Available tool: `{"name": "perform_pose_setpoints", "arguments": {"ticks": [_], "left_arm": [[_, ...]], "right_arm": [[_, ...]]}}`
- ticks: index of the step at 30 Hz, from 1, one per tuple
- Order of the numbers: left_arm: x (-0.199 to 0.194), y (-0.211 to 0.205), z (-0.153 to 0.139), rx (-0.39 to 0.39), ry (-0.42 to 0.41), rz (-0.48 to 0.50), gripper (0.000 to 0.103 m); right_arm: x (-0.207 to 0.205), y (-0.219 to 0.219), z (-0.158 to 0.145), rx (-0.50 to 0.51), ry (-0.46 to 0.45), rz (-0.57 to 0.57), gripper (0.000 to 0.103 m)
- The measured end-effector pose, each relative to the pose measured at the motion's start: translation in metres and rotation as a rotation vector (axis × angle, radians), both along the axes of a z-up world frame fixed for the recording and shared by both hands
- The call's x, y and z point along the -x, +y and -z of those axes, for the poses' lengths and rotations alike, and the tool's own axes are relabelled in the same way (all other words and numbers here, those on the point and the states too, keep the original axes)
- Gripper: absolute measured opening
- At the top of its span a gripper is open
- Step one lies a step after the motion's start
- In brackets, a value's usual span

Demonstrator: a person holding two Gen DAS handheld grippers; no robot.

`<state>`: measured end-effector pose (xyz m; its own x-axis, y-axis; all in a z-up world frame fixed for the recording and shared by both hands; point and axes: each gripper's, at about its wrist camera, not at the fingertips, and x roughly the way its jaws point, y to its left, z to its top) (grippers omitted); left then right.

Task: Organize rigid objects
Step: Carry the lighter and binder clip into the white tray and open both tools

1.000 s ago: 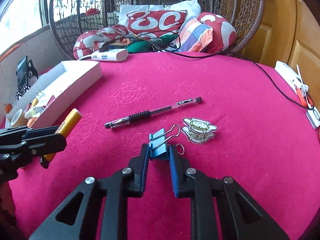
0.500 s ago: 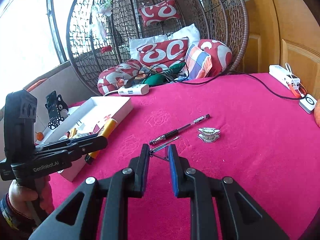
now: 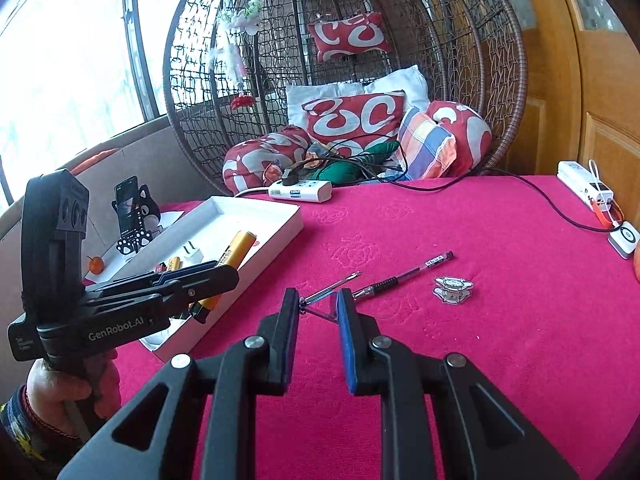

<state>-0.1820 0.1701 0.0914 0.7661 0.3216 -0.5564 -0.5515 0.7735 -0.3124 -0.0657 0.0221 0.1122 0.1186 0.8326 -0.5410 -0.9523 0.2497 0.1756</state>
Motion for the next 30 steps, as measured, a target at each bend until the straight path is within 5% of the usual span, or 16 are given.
{"name": "perform_pose_setpoints", "arguments": {"ticks": [21,30], "left_arm": [[0.047,0.025,-0.006,0.019,-0.075,-0.083,0.024],[0.095,0.057,-0.012,0.016,-0.110,-0.217,0.024]], "right_arm": [[0.044,0.040,-0.018,0.017,-0.073,-0.096,0.018],[0.076,0.084,-0.024,0.035,-0.123,-0.176,0.018]]}}
